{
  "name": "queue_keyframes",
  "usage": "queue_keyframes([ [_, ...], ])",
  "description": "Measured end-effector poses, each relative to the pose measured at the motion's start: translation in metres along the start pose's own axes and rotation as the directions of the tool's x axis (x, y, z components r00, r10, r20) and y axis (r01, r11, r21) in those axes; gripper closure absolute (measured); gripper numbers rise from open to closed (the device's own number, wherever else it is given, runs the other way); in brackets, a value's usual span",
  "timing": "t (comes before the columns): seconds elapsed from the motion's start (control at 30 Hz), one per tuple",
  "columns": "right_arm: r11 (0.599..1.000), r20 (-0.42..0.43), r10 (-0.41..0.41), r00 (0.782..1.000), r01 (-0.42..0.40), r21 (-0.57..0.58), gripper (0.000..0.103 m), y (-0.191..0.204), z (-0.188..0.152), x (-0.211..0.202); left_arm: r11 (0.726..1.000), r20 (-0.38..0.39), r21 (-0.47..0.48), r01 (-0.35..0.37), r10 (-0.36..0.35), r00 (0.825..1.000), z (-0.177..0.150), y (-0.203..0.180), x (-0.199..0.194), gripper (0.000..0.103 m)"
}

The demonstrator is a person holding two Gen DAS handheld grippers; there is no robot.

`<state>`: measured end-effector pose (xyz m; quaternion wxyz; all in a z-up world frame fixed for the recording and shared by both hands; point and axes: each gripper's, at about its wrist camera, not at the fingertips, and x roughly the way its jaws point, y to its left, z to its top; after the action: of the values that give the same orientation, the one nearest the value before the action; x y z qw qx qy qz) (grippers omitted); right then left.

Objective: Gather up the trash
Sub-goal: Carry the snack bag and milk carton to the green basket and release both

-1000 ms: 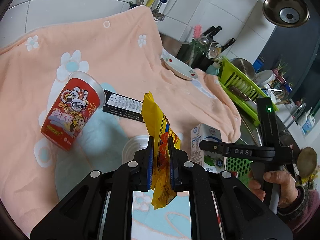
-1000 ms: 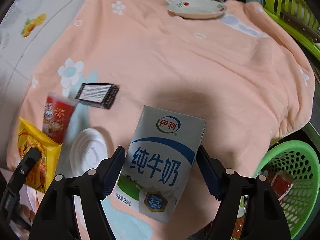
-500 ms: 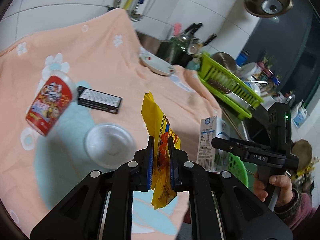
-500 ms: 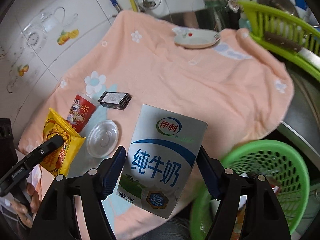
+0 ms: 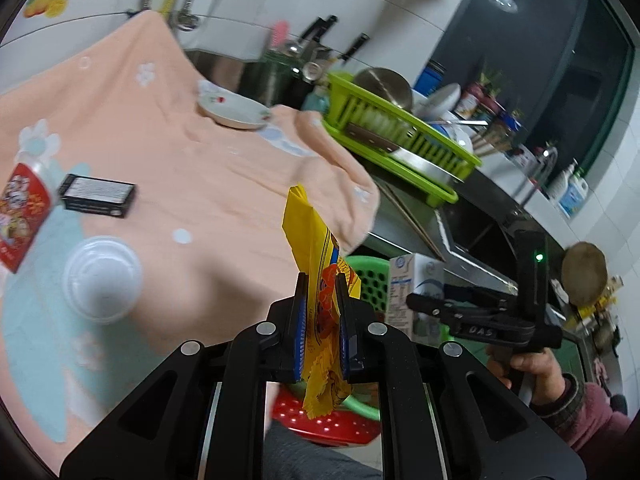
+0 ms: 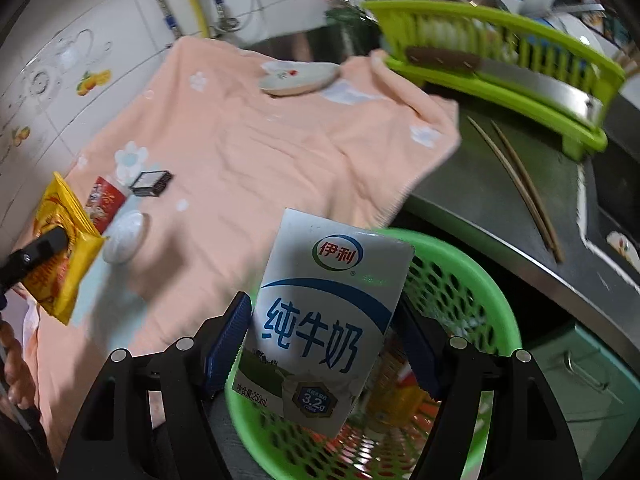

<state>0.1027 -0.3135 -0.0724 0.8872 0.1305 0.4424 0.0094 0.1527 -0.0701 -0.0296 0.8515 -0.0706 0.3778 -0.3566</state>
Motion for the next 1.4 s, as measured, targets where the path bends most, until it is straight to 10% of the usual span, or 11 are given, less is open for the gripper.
queue_keyframes([
  [0.97, 0.997, 0.104, 0.015, 0.994, -0.023, 0.076, 0.021, -0.065, -0.026, -0.041, 0.997, -0.231, 0.047, 0.059, -0.047, 0.972, -0.027, -0.076, 0.111, 0.089],
  [1.23, 0.996, 0.108, 0.021, 0.994, -0.031, 0.087, 0.021, -0.07, -0.029, -0.044, 0.997, -0.265, 0.053, 0.065, -0.048, 0.963, -0.04, -0.087, 0.117, 0.052],
  [1.4, 0.996, 0.11, 0.034, 0.993, -0.042, 0.074, 0.021, -0.063, -0.026, -0.043, 0.997, -0.249, 0.06, 0.048, -0.031, 0.968, -0.039, -0.082, 0.108, 0.052],
])
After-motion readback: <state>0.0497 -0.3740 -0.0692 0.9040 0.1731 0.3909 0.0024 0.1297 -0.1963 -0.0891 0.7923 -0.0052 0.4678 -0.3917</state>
